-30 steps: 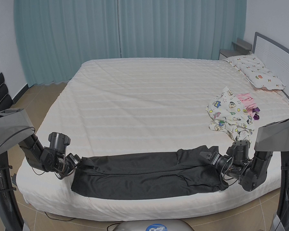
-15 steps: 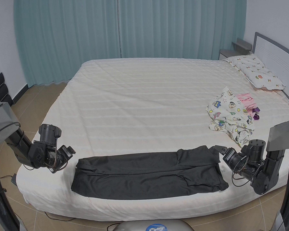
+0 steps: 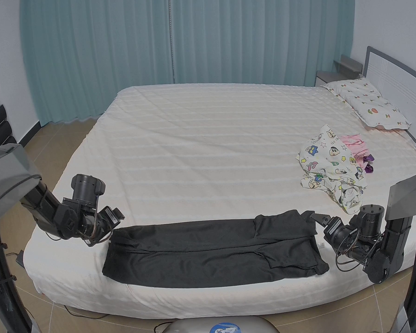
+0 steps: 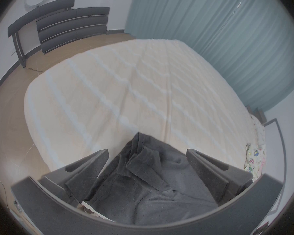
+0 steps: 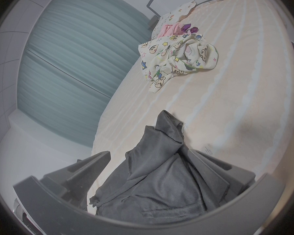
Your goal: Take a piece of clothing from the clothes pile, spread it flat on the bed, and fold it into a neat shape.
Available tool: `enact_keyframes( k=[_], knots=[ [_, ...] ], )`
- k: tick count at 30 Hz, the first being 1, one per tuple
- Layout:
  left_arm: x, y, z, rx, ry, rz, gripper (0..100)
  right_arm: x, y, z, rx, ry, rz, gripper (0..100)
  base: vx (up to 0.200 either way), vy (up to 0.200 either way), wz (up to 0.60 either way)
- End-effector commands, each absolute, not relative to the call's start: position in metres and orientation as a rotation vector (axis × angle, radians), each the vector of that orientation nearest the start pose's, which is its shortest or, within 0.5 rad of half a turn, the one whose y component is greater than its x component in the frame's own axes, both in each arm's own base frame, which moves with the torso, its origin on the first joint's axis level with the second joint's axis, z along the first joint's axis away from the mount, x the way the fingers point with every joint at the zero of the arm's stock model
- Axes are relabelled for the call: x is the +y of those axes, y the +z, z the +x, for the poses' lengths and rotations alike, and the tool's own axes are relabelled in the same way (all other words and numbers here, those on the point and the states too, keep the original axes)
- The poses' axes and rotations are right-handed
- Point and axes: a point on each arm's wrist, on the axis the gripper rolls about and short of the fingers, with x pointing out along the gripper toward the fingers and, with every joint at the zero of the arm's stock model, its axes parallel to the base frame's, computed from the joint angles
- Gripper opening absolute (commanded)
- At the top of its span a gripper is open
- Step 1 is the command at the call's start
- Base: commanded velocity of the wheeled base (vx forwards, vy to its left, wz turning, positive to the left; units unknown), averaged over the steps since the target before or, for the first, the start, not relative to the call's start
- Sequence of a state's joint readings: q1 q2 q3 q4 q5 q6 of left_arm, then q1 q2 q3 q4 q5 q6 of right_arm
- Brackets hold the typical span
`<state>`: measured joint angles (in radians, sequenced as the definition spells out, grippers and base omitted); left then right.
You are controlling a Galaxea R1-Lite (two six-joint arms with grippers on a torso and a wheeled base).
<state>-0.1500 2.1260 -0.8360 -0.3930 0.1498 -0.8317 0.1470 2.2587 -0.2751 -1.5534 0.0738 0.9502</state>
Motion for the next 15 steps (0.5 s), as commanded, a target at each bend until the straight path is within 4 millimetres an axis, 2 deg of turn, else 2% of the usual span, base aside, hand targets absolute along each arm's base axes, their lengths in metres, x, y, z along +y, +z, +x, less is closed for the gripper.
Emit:
enact_keyframes(
  k=[1,6,15],
  knots=[
    [-0.059,-0.009,0.341,0.929,0.379,-0.584,100,0.04,-0.001,0.277,0.496,-0.013,0.922,100,0.0,0.0,0.0],
    [-0.053,-0.019,0.335,0.962,0.402,-0.525,100,0.04,-0.001,0.277,0.494,-0.012,0.924,100,0.0,0.0,0.0],
    [-0.037,-0.022,0.327,0.972,0.459,-0.509,100,0.04,-0.002,0.275,0.504,-0.014,0.922,100,0.0,0.0,0.0]
  ],
)
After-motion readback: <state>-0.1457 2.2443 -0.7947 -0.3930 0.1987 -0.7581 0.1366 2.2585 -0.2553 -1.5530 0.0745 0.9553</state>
